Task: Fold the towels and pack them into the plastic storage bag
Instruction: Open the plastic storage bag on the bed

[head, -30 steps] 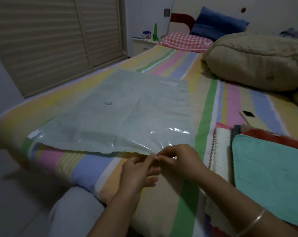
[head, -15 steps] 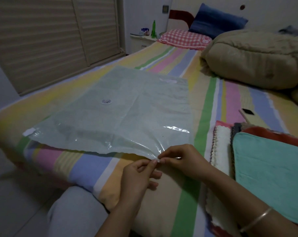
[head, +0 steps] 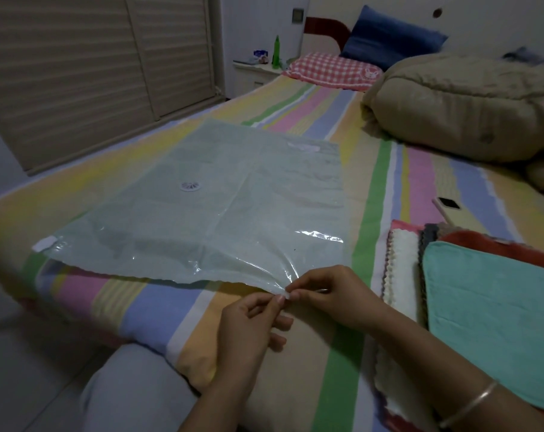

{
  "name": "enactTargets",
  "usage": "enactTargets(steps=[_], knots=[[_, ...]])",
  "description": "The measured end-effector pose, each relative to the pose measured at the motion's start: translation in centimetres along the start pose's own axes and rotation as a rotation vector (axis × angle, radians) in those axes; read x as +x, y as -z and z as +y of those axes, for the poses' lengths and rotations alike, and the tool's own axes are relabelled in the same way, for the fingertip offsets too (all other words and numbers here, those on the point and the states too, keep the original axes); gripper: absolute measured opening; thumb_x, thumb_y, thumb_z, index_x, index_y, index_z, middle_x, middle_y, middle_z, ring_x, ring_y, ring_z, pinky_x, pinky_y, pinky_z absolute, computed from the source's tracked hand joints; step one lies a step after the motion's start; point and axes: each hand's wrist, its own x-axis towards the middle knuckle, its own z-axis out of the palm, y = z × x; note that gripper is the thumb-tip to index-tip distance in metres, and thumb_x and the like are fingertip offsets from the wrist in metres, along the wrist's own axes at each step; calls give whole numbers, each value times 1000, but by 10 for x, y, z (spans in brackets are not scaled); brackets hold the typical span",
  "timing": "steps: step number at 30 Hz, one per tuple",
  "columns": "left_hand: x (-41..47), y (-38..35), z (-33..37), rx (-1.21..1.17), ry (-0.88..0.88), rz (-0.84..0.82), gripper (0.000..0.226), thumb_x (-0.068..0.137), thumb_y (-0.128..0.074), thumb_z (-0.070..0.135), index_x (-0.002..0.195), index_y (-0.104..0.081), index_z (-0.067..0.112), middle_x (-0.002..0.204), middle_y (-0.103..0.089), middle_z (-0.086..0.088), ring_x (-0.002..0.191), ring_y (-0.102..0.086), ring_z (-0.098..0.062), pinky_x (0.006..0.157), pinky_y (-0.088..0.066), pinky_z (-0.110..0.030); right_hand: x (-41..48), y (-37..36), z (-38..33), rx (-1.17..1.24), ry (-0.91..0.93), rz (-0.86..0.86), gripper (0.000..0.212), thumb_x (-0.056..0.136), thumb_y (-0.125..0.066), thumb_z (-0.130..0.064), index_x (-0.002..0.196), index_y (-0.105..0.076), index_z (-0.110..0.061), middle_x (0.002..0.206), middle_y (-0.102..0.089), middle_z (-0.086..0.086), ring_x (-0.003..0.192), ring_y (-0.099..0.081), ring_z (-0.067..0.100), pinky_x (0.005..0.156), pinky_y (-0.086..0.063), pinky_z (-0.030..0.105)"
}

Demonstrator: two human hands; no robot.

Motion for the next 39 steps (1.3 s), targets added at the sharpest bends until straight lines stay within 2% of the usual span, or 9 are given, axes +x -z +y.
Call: enactTargets(steps=[6, 9, 11, 19, 21, 25, 29, 34, 39], knots=[[1, -2, -5, 60, -27, 35, 12, 89, -65, 18, 80, -70, 13, 58, -66, -10, 42, -49, -22, 46, -40, -29, 1, -4, 2, -244, 123, 61, 15, 86, -65, -39, 90, -76, -30, 84, -74, -15, 77, -68, 2, 74, -55, 30], [1, -2, -7, 131, -49, 48, 15, 90, -65, 22, 77, -67, 14, 57, -66, -8, 38, -48, -20, 47, -40, -30, 3, -12, 3, -683, 373, 196, 23, 82, -51, -40, 80, -72, -30, 66, -70, -11, 55, -65, 9, 50, -49, 22], [0, -3, -6, 166, -58, 60, 17, 90, -64, 22, 75, -65, 13, 57, -67, -7, 36, -47, -19, 47, -39, -30, 3, -17, 5, -761, 405, 243, 23, 79, -46, -37, 72, -65, -27, 57, -64, -8, 45, -59, 15, 42, -43, 22], [0, -14, 4, 212, -18, 162, 14, 86, -64, 19, 73, -66, 13, 58, -70, -1, 41, -55, -16, 42, -41, -29, 15, -24, 6, -782, 373, 381, 13, 73, -41, -27, 71, -51, -20, 53, -58, 2, 35, -48, 27, 34, -36, 29], [3, -16, 2, 237, 3, 194, 14, 83, -65, 21, 70, -66, 15, 60, -71, 3, 51, -65, -18, 53, -54, -39, 14, -25, 6, -790, 392, 398, 10, 71, -43, -23, 70, -50, -17, 52, -56, 4, 33, -45, 27, 33, -33, 30], [8, -20, 1, 247, 17, 213, 13, 72, -63, 35, 67, -66, 23, 64, -71, 7, 63, -69, -17, 67, -57, -49, 15, -31, 9, -799, 335, 450, 5, 71, -47, -21, 69, -47, -17, 52, -53, 2, 34, -44, 29, 36, -29, 29], [12, -22, 5, 150, 41, 140, 20, 87, -63, 30, 74, -66, 15, 69, -73, 1, 63, -71, -25, 60, -58, -48, 16, -31, 10, -785, 315, 447, 9, 76, -41, -24, 71, -46, -18, 54, -53, 3, 35, -46, 31, 36, -32, 32], [14, -21, 11, 108, 20, 83, 32, 91, -62, 37, 76, -65, 9, 66, -71, -3, 56, -68, -22, 47, -43, -26, 13, -31, 9, -762, 297, 448, 15, 79, -40, -28, 72, -48, -17, 55, -55, 1, 37, -49, 29, 37, -34, 31], [12, -24, 1, 306, -159, 169, 33, 93, -58, 35, 65, -60, 17, 62, -69, 7, 55, -67, -13, 53, -54, -39, 16, -26, 9, -712, 299, 462, 17, 77, -40, -29, 69, -51, -18, 52, -56, 0, 38, -50, 26, 39, -33, 28]])
